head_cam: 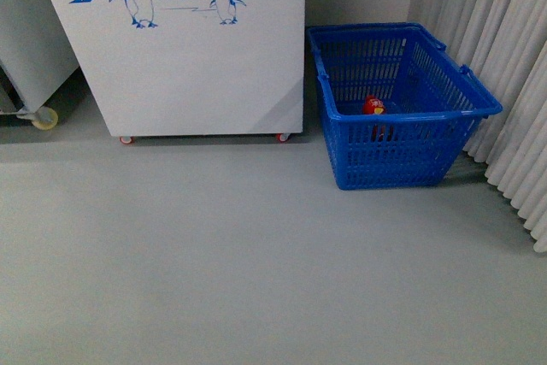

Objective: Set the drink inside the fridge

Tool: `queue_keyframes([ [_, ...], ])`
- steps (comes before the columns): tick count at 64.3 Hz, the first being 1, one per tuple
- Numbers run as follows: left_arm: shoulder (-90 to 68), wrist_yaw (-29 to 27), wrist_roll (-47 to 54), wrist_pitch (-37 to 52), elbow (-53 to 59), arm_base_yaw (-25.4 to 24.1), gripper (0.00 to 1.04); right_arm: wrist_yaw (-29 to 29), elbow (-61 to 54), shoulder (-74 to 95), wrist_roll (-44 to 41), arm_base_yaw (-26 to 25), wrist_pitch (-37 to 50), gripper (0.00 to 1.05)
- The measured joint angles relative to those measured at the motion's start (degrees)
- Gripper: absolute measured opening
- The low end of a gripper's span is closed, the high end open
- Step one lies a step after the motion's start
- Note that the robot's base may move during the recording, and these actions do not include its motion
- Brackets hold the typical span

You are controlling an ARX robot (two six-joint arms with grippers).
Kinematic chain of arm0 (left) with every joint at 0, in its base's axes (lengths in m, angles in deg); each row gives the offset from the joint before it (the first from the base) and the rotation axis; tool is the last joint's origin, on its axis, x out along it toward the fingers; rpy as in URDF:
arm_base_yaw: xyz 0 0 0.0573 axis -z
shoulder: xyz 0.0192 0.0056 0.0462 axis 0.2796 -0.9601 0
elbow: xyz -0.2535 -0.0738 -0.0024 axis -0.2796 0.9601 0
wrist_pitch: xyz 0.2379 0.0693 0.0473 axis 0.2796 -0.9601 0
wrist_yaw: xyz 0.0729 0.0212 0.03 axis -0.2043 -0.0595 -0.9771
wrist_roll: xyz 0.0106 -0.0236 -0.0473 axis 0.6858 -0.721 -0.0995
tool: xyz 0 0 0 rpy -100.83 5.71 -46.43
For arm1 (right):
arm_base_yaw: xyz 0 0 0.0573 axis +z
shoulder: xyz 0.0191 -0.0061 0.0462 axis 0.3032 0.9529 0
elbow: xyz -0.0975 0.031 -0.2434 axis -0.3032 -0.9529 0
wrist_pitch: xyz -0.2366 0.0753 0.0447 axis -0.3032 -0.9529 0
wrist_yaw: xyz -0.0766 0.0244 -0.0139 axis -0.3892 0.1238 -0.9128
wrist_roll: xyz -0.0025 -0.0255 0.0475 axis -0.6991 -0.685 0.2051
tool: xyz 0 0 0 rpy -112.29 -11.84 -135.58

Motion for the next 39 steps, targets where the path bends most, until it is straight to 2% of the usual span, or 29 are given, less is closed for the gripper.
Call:
queue_keyframes([
  [39,0.0,0.0,0.0,0.0,0.0,0.0,0.97,0.1,0.0,0.0,0.0,0.0,0.0,0.97],
])
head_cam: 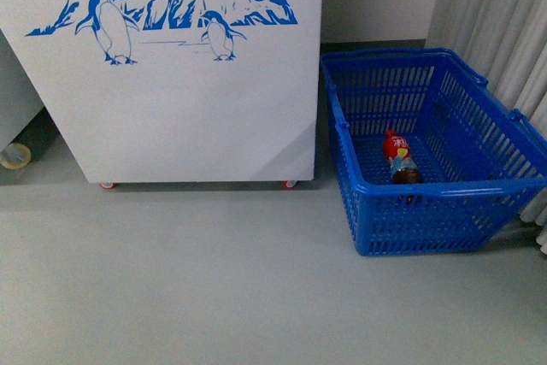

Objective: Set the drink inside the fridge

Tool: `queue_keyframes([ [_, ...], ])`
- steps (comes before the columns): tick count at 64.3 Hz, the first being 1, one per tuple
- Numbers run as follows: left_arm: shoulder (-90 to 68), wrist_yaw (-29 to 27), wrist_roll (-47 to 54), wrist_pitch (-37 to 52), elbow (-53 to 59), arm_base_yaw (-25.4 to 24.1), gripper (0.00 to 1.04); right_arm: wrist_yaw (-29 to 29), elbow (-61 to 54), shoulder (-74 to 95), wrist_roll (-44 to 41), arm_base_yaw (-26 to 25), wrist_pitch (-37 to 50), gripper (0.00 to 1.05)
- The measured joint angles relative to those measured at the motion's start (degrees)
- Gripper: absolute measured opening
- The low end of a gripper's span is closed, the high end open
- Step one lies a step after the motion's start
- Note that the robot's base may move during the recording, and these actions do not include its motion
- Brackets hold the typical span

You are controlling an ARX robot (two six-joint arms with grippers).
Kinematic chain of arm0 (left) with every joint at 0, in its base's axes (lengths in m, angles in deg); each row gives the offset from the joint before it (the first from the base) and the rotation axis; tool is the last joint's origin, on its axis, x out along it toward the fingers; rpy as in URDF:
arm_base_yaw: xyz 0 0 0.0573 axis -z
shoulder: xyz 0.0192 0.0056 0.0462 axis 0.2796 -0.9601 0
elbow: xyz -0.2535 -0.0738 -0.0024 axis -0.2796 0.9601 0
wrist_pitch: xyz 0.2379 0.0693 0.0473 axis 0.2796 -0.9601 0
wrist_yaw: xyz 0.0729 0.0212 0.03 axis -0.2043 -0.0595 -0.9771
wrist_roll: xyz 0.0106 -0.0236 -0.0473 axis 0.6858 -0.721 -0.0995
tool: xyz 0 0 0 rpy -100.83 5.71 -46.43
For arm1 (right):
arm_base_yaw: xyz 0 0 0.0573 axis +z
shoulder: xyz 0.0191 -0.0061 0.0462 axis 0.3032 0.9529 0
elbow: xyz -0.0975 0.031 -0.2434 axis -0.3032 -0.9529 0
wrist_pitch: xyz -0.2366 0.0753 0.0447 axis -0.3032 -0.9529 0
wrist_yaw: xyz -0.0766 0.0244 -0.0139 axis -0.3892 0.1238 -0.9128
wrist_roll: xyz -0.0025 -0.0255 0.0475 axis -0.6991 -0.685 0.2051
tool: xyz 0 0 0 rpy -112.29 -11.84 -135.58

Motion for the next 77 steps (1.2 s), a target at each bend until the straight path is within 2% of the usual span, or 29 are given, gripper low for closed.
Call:
queue_keyframes([
  [77,0.0,0.0,0.0,0.0,0.0,0.0,0.97,0.0,0.0,0.0,0.0,0.0,0.0,0.97],
])
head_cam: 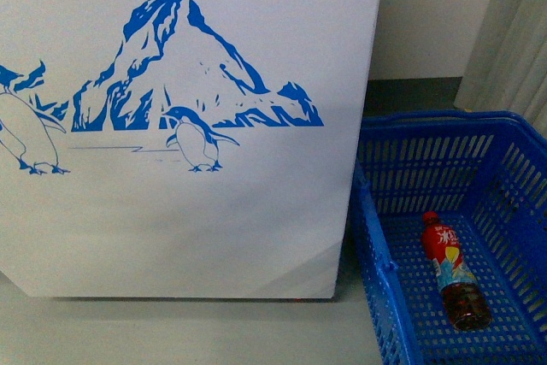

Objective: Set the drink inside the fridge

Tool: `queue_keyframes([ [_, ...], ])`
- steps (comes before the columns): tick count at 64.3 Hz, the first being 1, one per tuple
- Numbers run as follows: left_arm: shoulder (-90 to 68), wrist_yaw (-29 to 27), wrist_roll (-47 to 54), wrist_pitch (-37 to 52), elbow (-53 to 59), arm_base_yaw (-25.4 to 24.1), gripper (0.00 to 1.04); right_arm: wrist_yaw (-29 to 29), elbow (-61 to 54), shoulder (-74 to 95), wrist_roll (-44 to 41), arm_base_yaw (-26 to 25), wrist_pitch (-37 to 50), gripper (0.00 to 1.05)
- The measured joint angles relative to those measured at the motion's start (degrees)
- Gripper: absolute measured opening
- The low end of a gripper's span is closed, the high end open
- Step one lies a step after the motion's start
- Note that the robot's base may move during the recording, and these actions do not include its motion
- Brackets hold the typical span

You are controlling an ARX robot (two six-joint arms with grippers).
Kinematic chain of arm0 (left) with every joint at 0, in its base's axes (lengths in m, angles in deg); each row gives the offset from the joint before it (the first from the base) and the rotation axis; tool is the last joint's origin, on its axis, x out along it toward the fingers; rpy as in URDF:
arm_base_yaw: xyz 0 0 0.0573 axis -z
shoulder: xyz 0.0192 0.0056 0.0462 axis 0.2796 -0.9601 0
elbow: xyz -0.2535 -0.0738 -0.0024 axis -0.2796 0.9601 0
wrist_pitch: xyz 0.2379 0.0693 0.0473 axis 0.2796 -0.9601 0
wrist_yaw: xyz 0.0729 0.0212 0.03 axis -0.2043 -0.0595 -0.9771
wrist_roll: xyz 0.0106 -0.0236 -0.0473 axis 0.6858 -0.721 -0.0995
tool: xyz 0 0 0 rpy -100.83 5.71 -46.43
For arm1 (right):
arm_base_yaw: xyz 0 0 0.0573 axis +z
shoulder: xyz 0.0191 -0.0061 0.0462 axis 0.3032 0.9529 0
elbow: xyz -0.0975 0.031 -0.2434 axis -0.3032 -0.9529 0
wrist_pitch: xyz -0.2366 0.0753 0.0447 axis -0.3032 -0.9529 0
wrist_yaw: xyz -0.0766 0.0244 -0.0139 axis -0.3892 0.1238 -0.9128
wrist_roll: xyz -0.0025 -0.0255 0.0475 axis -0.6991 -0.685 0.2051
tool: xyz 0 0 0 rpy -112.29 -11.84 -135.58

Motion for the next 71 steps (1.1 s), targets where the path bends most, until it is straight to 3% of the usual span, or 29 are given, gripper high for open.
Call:
queue_keyframes([
  [47,0.0,0.0,0.0,0.0,0.0,0.0,0.97,0.0,0.0,0.0,0.0,0.0,0.0,0.97],
  [56,0.0,0.0,0.0,0.0,0.0,0.0,0.97,-8.4,0.2,1.9,4.4,2.3,-0.7,0.97],
  [71,0.0,0.0,0.0,0.0,0.0,0.0,0.97,-8.9,5.7,21.8,4.2,0.2,12.3,0.97],
])
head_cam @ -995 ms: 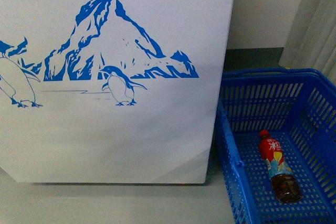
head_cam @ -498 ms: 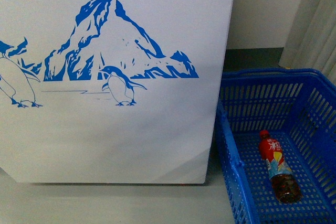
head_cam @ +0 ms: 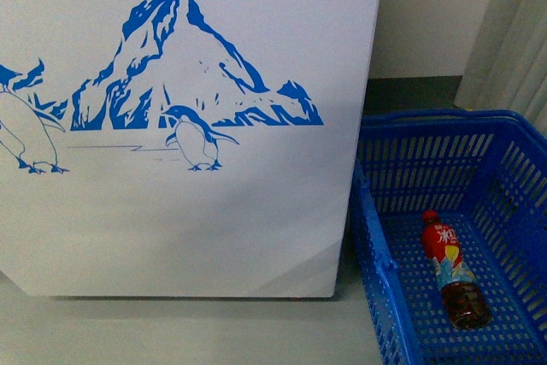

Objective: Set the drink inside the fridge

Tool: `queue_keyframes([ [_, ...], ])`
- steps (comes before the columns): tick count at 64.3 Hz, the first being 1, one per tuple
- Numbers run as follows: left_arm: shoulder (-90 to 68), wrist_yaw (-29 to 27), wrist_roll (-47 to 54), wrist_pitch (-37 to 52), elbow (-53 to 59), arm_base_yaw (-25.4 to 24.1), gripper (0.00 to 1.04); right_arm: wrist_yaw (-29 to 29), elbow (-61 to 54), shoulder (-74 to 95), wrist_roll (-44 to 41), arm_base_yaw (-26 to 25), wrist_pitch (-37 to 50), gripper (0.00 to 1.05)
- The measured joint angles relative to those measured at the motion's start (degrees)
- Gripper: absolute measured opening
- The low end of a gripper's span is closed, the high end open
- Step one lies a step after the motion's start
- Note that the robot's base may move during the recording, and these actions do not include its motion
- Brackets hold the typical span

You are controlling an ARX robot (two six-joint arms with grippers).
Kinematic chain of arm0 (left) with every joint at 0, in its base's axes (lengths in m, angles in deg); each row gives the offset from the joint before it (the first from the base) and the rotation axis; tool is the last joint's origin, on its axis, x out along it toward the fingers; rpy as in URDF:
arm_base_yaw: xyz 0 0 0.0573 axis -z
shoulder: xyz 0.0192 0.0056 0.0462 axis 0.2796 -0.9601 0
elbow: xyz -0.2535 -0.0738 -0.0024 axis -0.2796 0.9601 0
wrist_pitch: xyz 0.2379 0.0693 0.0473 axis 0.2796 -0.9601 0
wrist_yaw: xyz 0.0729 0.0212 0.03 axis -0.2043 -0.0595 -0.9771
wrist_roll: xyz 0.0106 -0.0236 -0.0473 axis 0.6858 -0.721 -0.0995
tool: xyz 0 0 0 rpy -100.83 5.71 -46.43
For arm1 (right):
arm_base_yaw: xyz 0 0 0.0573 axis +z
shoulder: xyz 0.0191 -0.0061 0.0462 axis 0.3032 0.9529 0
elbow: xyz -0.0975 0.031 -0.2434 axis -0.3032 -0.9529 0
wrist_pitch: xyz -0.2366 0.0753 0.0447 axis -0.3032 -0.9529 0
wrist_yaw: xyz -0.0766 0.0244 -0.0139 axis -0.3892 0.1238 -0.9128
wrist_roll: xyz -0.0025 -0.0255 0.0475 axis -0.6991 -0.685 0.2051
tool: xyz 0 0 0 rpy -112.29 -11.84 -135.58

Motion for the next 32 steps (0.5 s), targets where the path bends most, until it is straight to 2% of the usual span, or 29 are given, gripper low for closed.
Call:
queue_keyframes([
  [14,0.0,0.0,0.0,0.0,0.0,0.0,0.97,2.3,9.5,26.5,-1.9,-0.6,7.7,0.97],
  [23,0.0,0.0,0.0,0.0,0.0,0.0,0.97,-0.6,17.4,48.8,-3.3,0.8,13.2,0.97],
  [32,0.0,0.0,0.0,0.0,0.0,0.0,0.97,-1.2,22.8,60.7,-4.7,0.9,14.4,0.97],
])
